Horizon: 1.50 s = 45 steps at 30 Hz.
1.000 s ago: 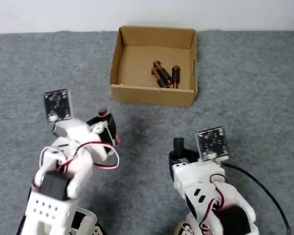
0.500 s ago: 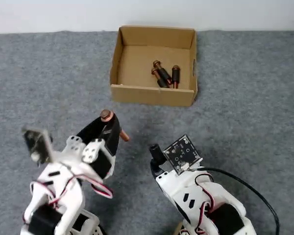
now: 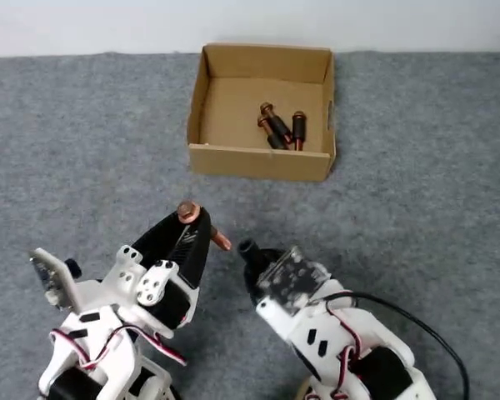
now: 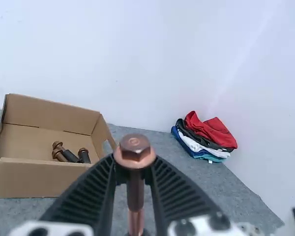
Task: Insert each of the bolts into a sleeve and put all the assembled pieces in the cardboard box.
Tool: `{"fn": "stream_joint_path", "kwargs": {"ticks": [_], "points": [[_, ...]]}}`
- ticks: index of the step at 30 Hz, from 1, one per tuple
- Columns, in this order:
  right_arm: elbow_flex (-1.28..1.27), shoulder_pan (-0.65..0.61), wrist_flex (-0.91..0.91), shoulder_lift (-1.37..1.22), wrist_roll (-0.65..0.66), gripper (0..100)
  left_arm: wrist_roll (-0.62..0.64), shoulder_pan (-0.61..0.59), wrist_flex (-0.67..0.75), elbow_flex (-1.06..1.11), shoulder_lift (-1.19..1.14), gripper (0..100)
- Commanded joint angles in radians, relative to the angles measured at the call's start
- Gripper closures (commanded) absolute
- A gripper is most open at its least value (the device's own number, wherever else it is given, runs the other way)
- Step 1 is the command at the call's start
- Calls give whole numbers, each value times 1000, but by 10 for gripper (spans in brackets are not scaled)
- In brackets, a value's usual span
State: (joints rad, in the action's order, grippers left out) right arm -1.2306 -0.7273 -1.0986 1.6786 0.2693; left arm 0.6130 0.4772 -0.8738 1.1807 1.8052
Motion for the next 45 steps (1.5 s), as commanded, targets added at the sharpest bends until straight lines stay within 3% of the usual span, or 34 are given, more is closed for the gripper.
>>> {"fn": "stream_joint_path", "kwargs": {"ticks": [1, 15, 29, 37, 45], "points": [[9, -45, 28, 7, 28, 991, -3, 6, 31, -7, 9, 995], [11, -47, 140, 1, 89, 991, 31, 8, 21, 50, 8, 995], [11, -47, 140, 5, 98, 991, -8, 147, -195, 97, 8, 991], [9, -47, 140, 5, 98, 991, -94, 141, -305, 96, 8, 781], [9, -45, 140, 5, 98, 991, -101, 57, -315, 22, 8, 773]]}}
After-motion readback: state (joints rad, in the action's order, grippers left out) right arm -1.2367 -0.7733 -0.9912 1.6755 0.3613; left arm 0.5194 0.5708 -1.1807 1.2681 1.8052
